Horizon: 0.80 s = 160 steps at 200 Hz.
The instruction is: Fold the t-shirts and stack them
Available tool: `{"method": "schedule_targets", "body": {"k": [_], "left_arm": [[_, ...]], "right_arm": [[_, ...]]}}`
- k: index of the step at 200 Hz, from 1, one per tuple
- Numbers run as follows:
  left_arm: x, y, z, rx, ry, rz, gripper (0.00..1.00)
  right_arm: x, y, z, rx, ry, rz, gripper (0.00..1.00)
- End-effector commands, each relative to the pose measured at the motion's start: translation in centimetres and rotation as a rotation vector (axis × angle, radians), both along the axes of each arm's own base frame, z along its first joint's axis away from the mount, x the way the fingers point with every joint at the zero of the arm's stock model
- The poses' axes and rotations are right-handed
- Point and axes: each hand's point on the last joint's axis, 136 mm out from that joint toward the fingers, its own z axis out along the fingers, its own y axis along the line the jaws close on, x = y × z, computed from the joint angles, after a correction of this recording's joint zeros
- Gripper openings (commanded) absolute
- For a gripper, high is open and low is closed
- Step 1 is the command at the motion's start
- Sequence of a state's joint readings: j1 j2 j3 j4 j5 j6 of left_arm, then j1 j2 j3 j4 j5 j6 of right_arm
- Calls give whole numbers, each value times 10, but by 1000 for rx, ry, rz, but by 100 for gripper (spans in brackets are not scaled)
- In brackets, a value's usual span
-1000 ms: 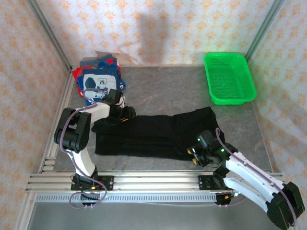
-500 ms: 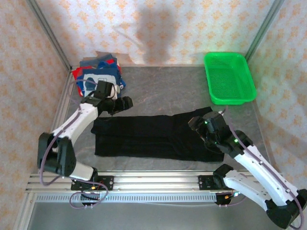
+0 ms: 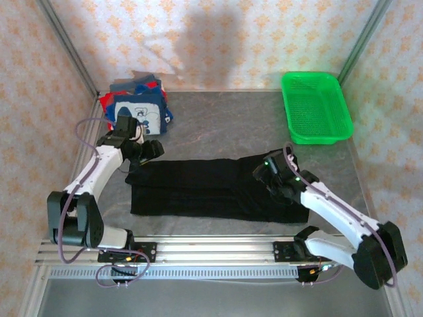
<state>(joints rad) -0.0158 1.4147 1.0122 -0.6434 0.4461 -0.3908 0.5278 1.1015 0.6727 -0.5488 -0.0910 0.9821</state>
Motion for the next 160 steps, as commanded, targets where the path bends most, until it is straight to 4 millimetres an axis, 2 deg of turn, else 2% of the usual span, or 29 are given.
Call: {"method": "schedule_targets", "body": {"k": [1, 33, 56, 75, 100, 139, 160], "left_arm": [[-12, 14, -33, 45, 97, 17, 59], [-22, 31, -69, 135, 196, 50, 49], [-33, 46, -101, 144, 293, 111, 45], [-44, 59, -118, 128, 375, 173, 45], [-60, 59, -129, 93, 450, 210, 40], [-88, 51, -125, 43, 471, 262, 41], [-102, 35, -127, -42, 488, 284, 42]], "right_arm": [[15, 7, -13, -22, 35, 8, 75], [22, 3, -51, -110, 178, -44, 68], [42, 7, -66, -176, 218, -43, 67], [61, 10, -74, -239, 244, -50, 67], [91, 15, -80, -304, 263, -71, 67], [161, 38, -81, -336, 222, -77, 67], [197, 48, -84, -379, 211, -62, 68]]}}
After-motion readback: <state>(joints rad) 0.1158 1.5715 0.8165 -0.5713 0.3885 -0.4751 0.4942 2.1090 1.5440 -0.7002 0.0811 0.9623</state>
